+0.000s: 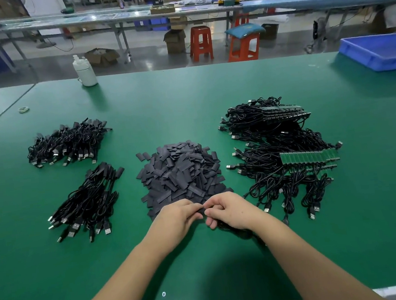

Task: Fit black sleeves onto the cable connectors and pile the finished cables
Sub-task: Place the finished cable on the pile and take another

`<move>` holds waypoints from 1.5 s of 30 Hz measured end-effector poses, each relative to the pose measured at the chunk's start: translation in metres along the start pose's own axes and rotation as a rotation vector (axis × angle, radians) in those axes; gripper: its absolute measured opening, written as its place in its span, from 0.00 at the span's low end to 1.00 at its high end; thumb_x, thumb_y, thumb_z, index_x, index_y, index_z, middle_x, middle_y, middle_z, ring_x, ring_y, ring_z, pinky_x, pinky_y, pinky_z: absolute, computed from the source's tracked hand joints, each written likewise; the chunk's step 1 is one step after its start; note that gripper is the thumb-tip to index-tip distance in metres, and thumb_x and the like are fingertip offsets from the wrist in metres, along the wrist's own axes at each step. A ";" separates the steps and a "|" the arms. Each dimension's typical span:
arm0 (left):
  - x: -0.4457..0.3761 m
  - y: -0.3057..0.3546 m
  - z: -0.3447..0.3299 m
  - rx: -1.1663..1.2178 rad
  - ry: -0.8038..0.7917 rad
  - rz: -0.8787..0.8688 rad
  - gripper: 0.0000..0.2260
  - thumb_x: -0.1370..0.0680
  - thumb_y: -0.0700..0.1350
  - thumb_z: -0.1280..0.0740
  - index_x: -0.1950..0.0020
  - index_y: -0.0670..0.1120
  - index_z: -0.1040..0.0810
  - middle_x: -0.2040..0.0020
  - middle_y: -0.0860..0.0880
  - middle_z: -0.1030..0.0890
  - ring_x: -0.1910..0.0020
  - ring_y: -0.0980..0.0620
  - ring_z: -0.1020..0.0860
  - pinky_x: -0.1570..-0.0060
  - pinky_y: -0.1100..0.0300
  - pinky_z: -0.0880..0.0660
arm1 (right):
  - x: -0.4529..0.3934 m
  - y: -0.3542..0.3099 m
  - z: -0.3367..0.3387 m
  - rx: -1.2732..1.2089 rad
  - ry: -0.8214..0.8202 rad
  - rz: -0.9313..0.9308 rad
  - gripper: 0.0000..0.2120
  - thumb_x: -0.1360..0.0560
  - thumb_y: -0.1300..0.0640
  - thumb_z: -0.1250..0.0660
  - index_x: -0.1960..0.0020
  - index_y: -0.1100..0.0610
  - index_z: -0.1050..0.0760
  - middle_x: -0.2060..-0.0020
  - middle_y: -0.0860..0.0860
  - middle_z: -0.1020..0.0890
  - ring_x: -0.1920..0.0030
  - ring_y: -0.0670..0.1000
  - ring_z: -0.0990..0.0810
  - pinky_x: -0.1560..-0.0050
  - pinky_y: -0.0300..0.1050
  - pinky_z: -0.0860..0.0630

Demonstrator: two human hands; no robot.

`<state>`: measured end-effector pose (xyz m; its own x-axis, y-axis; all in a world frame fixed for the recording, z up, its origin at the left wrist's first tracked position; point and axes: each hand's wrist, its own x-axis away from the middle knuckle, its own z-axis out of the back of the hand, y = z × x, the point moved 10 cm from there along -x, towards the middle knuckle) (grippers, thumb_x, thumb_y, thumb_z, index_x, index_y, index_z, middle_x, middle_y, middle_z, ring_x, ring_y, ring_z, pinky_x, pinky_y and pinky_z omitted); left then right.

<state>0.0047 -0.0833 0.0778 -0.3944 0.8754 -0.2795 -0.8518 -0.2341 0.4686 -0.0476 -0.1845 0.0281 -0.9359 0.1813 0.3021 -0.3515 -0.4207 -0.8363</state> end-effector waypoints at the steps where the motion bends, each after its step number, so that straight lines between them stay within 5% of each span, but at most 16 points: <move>1: 0.000 -0.001 0.002 0.000 0.018 0.008 0.10 0.21 0.48 0.32 0.41 0.48 0.17 0.49 0.51 0.17 0.52 0.51 0.19 0.49 0.61 0.25 | 0.001 0.000 0.003 0.051 0.022 -0.009 0.04 0.20 0.56 0.34 0.46 0.54 0.22 0.61 0.49 0.13 0.61 0.46 0.15 0.48 0.46 0.20; 7: -0.002 -0.013 0.010 0.028 0.071 0.090 0.10 0.23 0.50 0.30 0.43 0.50 0.16 0.51 0.52 0.15 0.54 0.52 0.19 0.51 0.60 0.25 | 0.006 -0.006 0.006 0.204 0.071 0.016 0.12 0.19 0.54 0.35 0.57 0.59 0.21 0.62 0.50 0.14 0.62 0.50 0.16 0.52 0.41 0.21; 14: -0.002 -0.016 0.006 0.071 0.032 0.107 0.09 0.23 0.50 0.30 0.44 0.52 0.17 0.55 0.53 0.16 0.61 0.55 0.21 0.55 0.56 0.22 | 0.006 -0.012 0.007 0.309 0.112 0.046 0.11 0.18 0.52 0.38 0.42 0.52 0.20 0.64 0.47 0.17 0.63 0.48 0.17 0.49 0.46 0.21; 24: 0.000 -0.021 0.006 0.047 0.049 0.182 0.10 0.22 0.51 0.30 0.41 0.54 0.18 0.58 0.52 0.15 0.62 0.54 0.22 0.60 0.63 0.27 | 0.008 -0.018 0.008 0.424 0.143 0.107 0.10 0.18 0.52 0.40 0.51 0.55 0.22 0.63 0.50 0.17 0.60 0.54 0.18 0.52 0.50 0.21; 30: -0.001 -0.015 0.003 -0.004 0.021 0.158 0.09 0.21 0.52 0.33 0.42 0.53 0.18 0.62 0.50 0.16 0.65 0.51 0.21 0.60 0.58 0.24 | 0.006 -0.016 0.006 0.543 0.146 0.068 0.11 0.18 0.52 0.41 0.52 0.56 0.24 0.59 0.54 0.17 0.56 0.58 0.20 0.51 0.52 0.22; 45: -0.005 -0.007 0.005 -0.079 -0.023 0.152 0.11 0.20 0.50 0.34 0.38 0.51 0.20 0.57 0.48 0.17 0.57 0.47 0.20 0.52 0.55 0.26 | 0.008 -0.017 0.006 0.353 0.174 0.075 0.11 0.19 0.54 0.39 0.57 0.56 0.23 0.63 0.47 0.16 0.63 0.45 0.17 0.50 0.47 0.21</move>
<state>0.0148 -0.0837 0.0801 -0.5133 0.8368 -0.1906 -0.8078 -0.3960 0.4367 -0.0491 -0.1809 0.0472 -0.9518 0.2733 0.1391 -0.2974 -0.7123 -0.6357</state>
